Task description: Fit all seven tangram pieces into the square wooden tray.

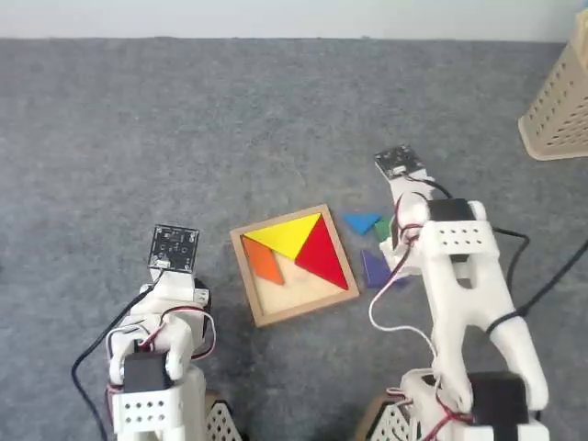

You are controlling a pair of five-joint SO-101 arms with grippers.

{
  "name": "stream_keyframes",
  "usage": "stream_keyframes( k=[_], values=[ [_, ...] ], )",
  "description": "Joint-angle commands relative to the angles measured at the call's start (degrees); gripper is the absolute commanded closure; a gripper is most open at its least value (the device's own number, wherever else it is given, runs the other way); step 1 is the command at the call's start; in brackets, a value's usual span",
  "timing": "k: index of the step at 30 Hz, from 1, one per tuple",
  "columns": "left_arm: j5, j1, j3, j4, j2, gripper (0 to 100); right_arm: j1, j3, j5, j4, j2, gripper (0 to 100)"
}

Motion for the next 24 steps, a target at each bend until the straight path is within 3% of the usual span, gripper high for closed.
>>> stream_keyframes(
  k=[1,3,10,24],
  values=[
    [0.44,0.09,-0.57,0.0,-1.23,93,1.54,-1.23,8.18,-0.84,0.31,79.8],
    [0.44,0.09,-0.57,0.0,-1.23,93,1.63,-1.14,13.8,-0.92,1.1,79.7],
    [0.44,0.09,-0.57,0.0,-1.23,93,1.8,-5.36,21.1,-2.24,7.69,79.7],
    [0.44,0.09,-0.57,0.0,-1.23,93,1.63,-18.02,27.6,-2.24,23.08,79.7]
  ],
)
